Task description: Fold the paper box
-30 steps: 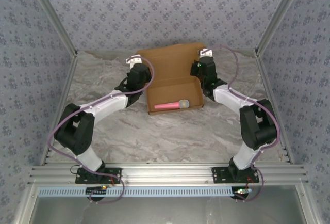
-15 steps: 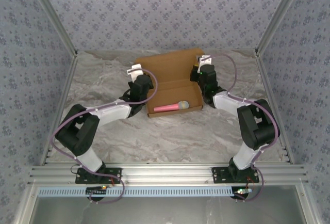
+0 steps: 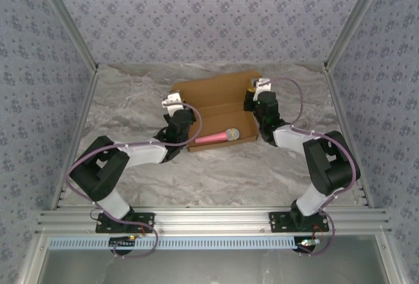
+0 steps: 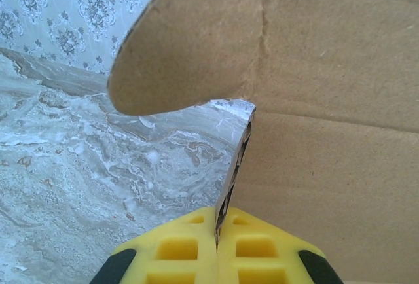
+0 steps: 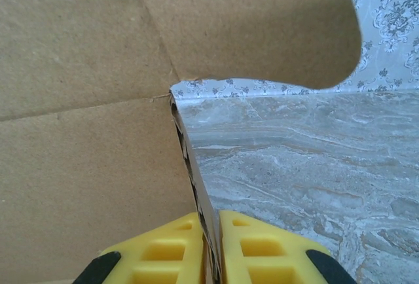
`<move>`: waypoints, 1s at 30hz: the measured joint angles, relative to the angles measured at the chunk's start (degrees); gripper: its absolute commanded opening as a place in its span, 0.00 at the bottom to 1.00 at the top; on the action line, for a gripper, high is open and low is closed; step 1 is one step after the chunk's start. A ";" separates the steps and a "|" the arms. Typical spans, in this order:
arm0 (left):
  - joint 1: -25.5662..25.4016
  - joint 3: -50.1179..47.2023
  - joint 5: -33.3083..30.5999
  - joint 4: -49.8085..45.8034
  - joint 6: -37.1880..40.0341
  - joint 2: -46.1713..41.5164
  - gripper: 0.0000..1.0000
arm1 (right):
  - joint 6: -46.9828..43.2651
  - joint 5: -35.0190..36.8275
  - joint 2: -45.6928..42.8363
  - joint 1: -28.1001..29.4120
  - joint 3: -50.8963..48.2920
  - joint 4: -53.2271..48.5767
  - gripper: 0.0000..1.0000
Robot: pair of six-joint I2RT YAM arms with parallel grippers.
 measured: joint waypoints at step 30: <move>-7.21 -7.04 -6.05 3.37 0.48 0.98 0.12 | 5.20 5.27 -6.75 2.75 -9.60 -2.60 0.14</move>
